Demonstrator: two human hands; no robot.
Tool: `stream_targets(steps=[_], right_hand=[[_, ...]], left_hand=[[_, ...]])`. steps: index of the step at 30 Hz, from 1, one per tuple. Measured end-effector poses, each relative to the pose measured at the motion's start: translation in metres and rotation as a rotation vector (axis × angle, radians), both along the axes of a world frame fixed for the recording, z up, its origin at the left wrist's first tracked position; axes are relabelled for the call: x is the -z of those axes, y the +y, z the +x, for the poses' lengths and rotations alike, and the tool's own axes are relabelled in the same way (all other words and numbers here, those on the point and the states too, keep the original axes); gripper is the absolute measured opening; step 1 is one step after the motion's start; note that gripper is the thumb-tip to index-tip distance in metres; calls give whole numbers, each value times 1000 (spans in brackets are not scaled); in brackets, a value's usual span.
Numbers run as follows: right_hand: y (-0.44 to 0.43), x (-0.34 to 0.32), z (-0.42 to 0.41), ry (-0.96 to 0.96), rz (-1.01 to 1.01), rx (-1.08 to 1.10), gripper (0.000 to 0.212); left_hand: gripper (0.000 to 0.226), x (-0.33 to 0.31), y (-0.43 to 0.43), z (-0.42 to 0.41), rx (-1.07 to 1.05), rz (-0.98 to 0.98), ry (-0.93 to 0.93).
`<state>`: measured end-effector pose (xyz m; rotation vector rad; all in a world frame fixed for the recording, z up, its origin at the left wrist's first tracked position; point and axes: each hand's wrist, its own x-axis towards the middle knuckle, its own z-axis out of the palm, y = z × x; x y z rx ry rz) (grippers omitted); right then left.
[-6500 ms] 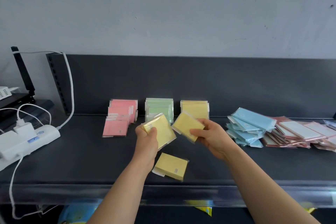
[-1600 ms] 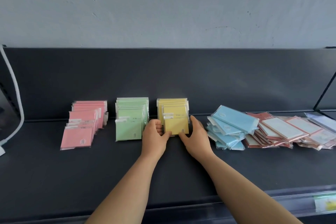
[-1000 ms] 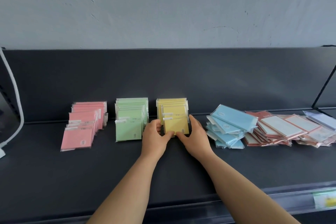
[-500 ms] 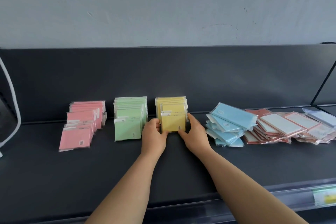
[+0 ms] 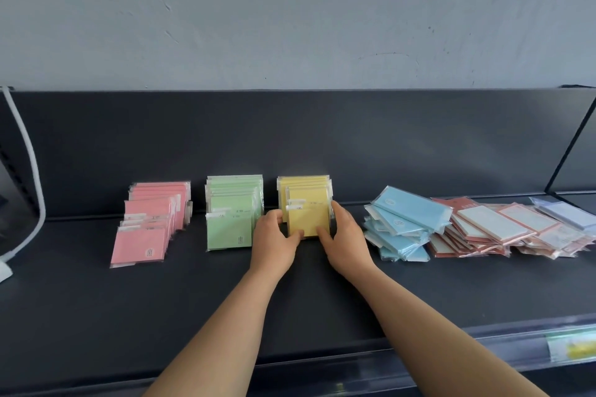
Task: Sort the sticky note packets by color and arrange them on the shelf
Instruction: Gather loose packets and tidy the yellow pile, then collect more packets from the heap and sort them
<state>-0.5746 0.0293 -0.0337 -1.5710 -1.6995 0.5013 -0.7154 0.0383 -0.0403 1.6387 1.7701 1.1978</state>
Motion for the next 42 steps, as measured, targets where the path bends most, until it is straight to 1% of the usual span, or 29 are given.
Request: stream_targets(steps=[6,10,12,14,16,19,21,23,24,27,29,30,34,36,37,40,42], right_hand=[[-24,-29,6,-43,186,-46,50],[-44,-54,44,-122,257,49,47],[-47,-61,71,-153,291,119,45],[-46,-65,100,-235,258,200,46],[-43,-67,125,-378,175,246,49],[-33,-62,148,-548,-1,230,53],[-27,-59,155,-581,-104,184,52],[-24,-62,161,-554,-156,135,52],[-23,-64,163,-535,-164,116,53],[-25,-70,169,-490,-139,93,59],[-25,-71,172,-384,-104,81,60],[-25,-72,175,-309,-91,64,54],[-27,-77,191,23,-40,18,17],[-30,-79,203,165,-13,42,12],[-31,-80,208,201,-7,52,11],[-35,-76,219,230,-20,54,10],[-37,-73,223,253,-12,61,9]], left_hand=[[40,-30,-15,5,2,153,-26],[40,-50,-24,27,56,218,-56],[38,-58,-29,45,105,202,-78],[38,-64,-33,65,157,130,-89],[41,-65,-36,87,220,43,-102],[40,-64,-38,116,281,-38,-90],[32,-63,-38,129,268,-77,-92],[25,-62,-36,137,224,-95,-108],[30,-60,-35,140,203,-97,-126],[61,-56,-33,146,149,-121,-158],[71,-53,-36,147,111,-138,-158],[72,-51,-38,148,96,-146,-159],[65,-43,-43,146,52,-147,-187],[60,-41,-48,147,32,-146,-214],[59,-40,-50,148,22,-145,-236],[51,-35,-55,148,-1,-154,-323],[42,-34,-59,146,-2,-188,-453]])
